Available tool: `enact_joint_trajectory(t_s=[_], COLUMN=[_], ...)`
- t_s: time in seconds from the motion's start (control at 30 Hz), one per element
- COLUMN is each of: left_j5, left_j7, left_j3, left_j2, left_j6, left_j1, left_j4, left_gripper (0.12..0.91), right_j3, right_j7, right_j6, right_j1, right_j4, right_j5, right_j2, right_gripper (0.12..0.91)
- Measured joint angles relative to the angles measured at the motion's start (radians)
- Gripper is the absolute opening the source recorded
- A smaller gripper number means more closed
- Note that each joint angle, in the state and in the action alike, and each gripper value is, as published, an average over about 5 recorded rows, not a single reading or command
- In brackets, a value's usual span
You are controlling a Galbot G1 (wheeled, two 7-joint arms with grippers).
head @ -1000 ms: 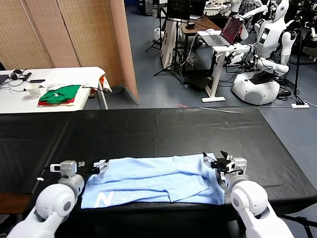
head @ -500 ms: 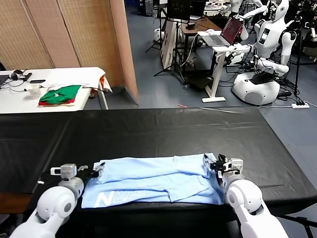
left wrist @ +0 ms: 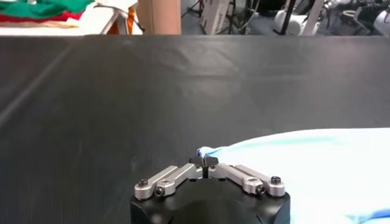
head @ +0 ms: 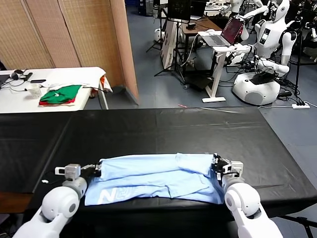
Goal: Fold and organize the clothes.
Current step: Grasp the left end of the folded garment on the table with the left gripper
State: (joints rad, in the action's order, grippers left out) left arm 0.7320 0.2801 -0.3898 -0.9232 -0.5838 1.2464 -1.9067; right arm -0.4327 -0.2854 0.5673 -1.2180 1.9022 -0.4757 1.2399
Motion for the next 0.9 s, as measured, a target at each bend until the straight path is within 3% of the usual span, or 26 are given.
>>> enact_joint_trajectory(t_s=[0.13,0.23,0.33,0.43,0.53,0.67,0.9], left_j5=[-0.002,-0.007,-0.012,-0.009,0.0,0.012,0.012], left_j7=[-0.002,0.003,0.006,0.013,0.023,0.037,0.007], left_j3=[0.016,0.019,0.016,0.005,-0.012,-0.043,-0.119], left_j2=[0.007,0.008,0.01,0.017,0.027,0.032,-0.007], left_j6=[0.023,0.043,0.055,0.055,0.053,0.053,0.078], left_j1=[-0.036,-0.045,-0.039,-0.028,-0.013,0.019,0.123], left_j4=[0.016,0.018,0.012,-0.002,-0.023,-0.056,-0.113], left_gripper=[0.149,0.169,0.294,0.48,0.669,0.867,0.906], right_j3=[-0.006,-0.013,-0.02,-0.03,-0.047,-0.081,-0.131], right_j7=[0.049,0.083,0.095,0.099,0.1,0.099,0.101], right_j6=[-0.01,-0.015,-0.017,-0.017,-0.015,-0.014,-0.013], right_j1=[0.003,0.001,-0.006,-0.019,-0.037,-0.066,-0.112], right_j4=[0.001,0.01,0.026,0.048,0.077,0.122,0.189], right_j5=[0.007,0.012,0.009,0.0,-0.021,-0.061,-0.094], right_j2=[-0.009,-0.022,-0.036,-0.052,-0.068,-0.089,-0.112], right_gripper=[0.185,0.313,0.502,0.692,0.832,0.896,0.907])
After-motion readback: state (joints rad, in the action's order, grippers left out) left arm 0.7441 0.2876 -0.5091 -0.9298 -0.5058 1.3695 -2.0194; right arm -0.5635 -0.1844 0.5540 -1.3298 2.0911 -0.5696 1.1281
